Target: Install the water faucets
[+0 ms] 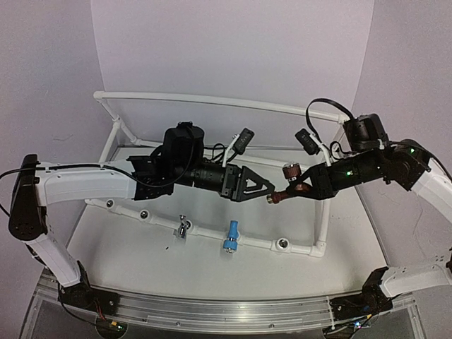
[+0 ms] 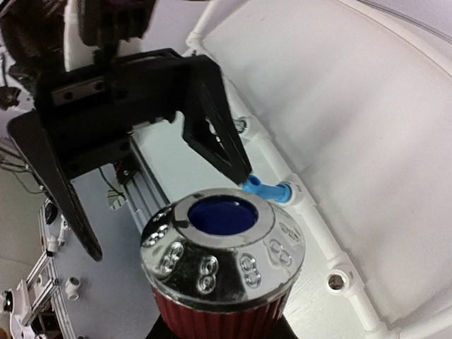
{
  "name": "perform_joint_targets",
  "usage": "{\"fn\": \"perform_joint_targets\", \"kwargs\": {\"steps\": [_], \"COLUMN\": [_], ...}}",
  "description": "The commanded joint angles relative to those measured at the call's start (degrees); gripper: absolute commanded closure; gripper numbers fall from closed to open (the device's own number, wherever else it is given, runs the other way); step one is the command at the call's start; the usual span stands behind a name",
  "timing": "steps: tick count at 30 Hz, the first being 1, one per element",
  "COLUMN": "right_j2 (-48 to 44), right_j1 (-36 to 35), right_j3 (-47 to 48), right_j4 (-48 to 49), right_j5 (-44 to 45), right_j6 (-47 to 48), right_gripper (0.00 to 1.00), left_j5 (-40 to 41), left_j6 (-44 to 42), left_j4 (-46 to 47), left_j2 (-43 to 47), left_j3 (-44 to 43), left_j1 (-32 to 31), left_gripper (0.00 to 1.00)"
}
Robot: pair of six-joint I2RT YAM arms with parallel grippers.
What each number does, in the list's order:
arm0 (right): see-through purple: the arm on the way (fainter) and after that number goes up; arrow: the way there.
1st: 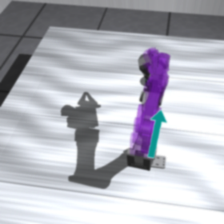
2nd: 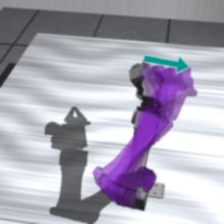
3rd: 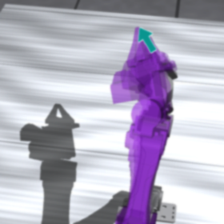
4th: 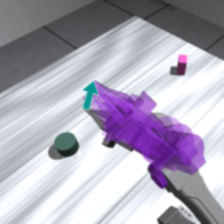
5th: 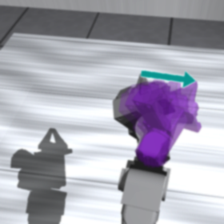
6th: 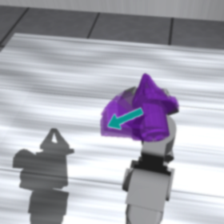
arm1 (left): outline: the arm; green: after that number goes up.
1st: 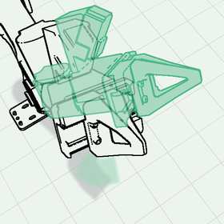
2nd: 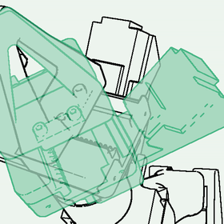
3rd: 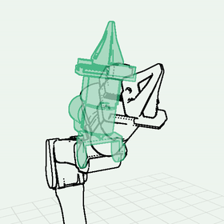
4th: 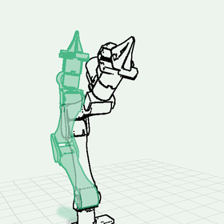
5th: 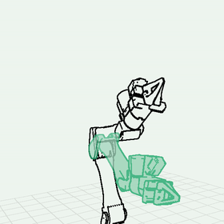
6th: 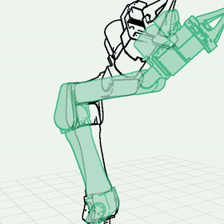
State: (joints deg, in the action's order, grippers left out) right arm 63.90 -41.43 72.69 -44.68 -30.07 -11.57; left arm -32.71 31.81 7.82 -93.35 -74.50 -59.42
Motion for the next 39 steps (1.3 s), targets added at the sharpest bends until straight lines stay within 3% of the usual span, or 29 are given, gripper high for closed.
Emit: {"fn": "perform_joint_targets", "kwargs": {"steps": [1, 6, 12, 16, 20, 23, 28, 32, 36, 39], "right_j2": [-1.5, -1.6, 0.5, 2.8, 5.0, 6.1, 9.0, 7.6, 6.2, 6.0], "right_j1": [0.0, 0.0, 0.0, 0.0, 0.0, 0.0, -0.1, 0.0, 0.0, 0.0], "right_j3": [-3.0, -8.0, -12.7, -12.5, -8.7, -4.3, 3.5, 3.8, 5.1, 4.6], "right_j4": [-1.0, -2.7, -3.3, -2.6, -3.1, -3.0, -3.3, -4.5, -3.4, -2.9], "right_j5": [14.2, 17.7, 18.3, 23.8, 23.7, 24.6, 32.1, 26.1, 10.2, 1.6], "right_j6": [-9.5, -16.0, -16.7, -9.6, -4.5, -3.8, 7.6, 8.4, 3.5, -0.3], "right_gripper": [1.0, 1.0, 1.0, 1.0, 1.0, 1.0, 1.0, 1.0, 1.0, 1.0], "left_j5": [22.5, 33.8, 39.0, 39.7, 40.3, 40.9, 41.7, 33.9, 13.3, 1.8], "left_j6": [1.5, 4.3, 6.2, 6.3, 6.0, 5.6, 5.3, 0.3, -5.4, -8.6], "left_j4": [-6.7, -7.2, -9.4, -8.1, -8.1, -8.1, -8.4, -2.9, 7.8, 5.6], "left_j2": [4.6, 6.9, 6.8, 7.3, 7.2, 7.5, 8.0, 7.8, 6.3, 2.1], "left_j3": [-0.1, 2.6, 4.2, 5.8, 6.3, 6.6, 6.8, 8.8, 12.9, 8.9], "left_j1": [0.3, 0.4, 0.4, 0.4, 0.4, 0.4, 0.4, 0.4, 0.4, 0.4], "left_gripper": [0.04, 0.03, 0.03, 0.03, 0.03, 0.03, 0.03, 0.02, 0.05, 0.1]}}
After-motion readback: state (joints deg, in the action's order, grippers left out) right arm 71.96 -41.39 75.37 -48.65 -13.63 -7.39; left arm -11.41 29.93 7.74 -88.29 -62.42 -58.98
